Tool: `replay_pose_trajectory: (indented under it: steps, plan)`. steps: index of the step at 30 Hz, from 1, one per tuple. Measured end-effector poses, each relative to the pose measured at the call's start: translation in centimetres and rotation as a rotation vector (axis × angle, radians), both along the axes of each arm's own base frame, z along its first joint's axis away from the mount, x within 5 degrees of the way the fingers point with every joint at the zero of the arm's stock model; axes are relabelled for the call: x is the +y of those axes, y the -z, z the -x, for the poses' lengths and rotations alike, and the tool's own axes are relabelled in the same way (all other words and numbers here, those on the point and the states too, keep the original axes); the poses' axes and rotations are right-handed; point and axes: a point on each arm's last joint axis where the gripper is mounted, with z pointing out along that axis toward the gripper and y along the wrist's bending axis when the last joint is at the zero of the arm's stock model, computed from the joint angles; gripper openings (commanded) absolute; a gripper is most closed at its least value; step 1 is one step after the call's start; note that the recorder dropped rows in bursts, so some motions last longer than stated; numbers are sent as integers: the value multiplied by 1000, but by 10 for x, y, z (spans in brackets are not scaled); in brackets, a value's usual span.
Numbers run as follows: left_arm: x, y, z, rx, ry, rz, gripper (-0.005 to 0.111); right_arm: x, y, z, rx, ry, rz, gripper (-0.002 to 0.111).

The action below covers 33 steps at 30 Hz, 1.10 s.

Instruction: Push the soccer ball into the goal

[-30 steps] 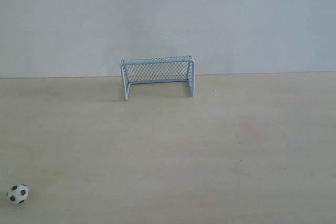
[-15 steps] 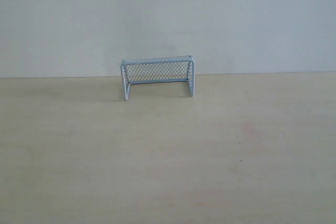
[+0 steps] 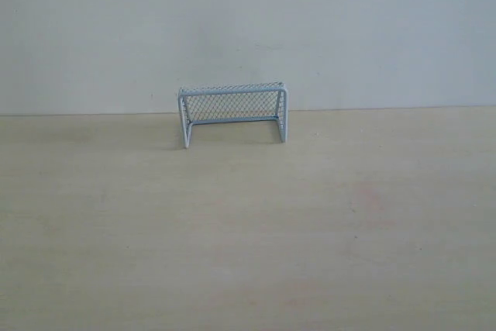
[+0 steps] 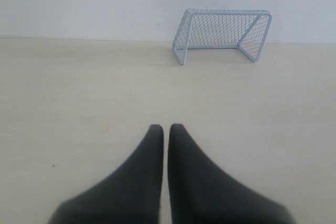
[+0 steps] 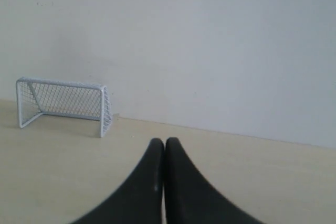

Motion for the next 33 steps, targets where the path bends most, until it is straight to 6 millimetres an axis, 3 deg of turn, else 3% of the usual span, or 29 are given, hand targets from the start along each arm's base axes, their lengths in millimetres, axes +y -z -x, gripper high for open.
replay_pose_trajectory:
  steps: [9, 21, 33]
  plan:
    - [0, 0, 0, 0, 0, 0, 4, -8, 5, 8, 18, 91, -48, 0]
    - [0, 0, 0, 0, 0, 0, 4, -18, 33, 11, 312, 208, -50, 0]
    - [0, 0, 0, 0, 0, 0, 4, -11, 36, 12, 343, 134, -92, 0]
